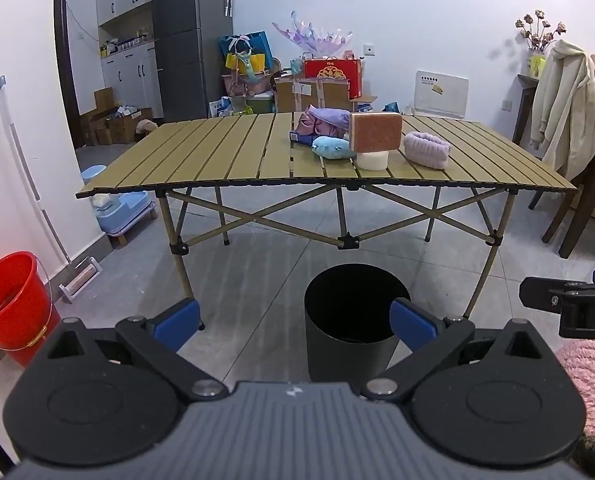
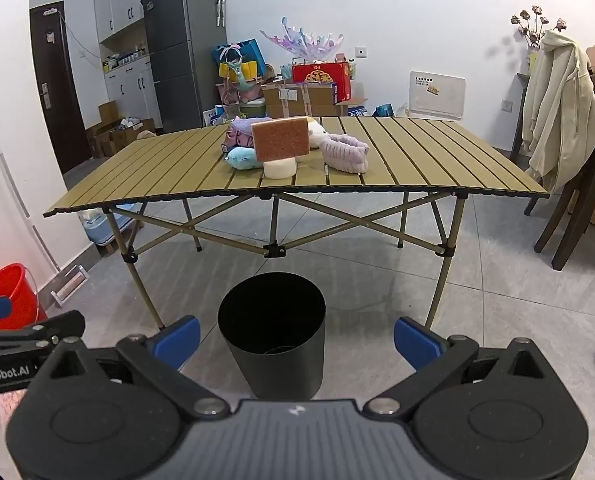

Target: Collect trash

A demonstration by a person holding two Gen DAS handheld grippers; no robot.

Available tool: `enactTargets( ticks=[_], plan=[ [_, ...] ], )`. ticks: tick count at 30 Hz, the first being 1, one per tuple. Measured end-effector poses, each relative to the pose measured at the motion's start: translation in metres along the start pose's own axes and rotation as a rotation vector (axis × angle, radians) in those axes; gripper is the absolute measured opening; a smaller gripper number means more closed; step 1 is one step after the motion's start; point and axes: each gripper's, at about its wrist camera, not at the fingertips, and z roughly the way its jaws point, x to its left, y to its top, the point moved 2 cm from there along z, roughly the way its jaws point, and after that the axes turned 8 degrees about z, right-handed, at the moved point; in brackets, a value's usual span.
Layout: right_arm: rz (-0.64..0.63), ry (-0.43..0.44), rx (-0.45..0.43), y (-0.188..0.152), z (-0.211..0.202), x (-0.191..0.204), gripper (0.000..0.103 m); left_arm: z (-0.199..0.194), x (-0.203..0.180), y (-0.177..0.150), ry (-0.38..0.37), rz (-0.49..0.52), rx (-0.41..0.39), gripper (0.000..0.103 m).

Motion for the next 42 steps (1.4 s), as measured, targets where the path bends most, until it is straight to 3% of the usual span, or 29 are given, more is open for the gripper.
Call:
enactTargets(
  ticks=[42],
  plan=[
    [-0.004, 0.000, 0.000, -0.0005, -0.0013, 0.0008, 0.103, -0.0025, 0.0010, 0.0008, 0.000, -0.005, -0.008, 0.103]
  ],
)
